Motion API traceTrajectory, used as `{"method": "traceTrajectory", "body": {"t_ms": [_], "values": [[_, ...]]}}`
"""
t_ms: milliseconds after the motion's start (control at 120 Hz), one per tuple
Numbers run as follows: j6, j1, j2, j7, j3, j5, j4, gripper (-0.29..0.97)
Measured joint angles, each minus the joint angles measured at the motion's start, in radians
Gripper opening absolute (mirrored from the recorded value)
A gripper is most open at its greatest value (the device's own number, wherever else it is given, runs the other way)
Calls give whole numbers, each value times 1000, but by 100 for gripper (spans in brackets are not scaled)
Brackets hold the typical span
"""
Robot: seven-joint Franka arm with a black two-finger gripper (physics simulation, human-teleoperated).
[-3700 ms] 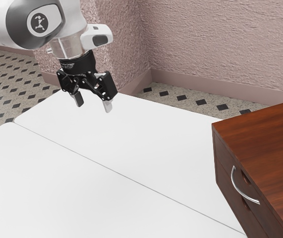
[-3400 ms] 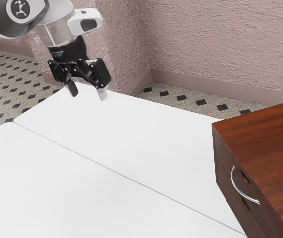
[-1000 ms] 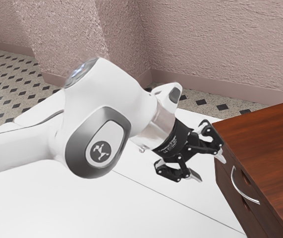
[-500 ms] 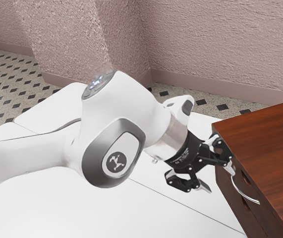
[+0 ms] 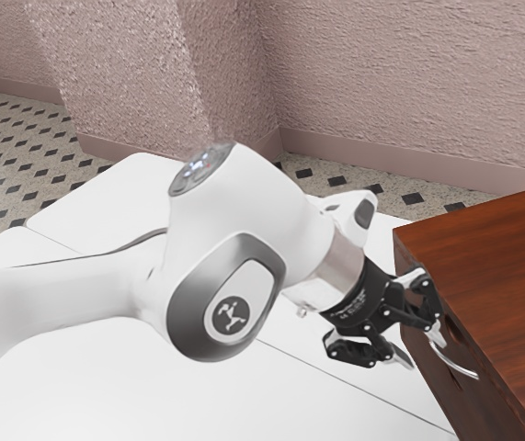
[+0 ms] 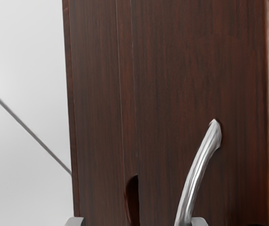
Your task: Pull the drawer handle with one arm to open the drawer
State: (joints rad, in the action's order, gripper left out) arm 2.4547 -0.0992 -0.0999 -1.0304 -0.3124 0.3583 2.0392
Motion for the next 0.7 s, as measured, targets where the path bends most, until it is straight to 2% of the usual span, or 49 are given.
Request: {"method": "traceTrajectory", "body": {"t_ms": [208,700], "values": [[7,-1,4,-1,-4,-2,0,12],[5,1,-19,5,0,-6,12,2]]}}
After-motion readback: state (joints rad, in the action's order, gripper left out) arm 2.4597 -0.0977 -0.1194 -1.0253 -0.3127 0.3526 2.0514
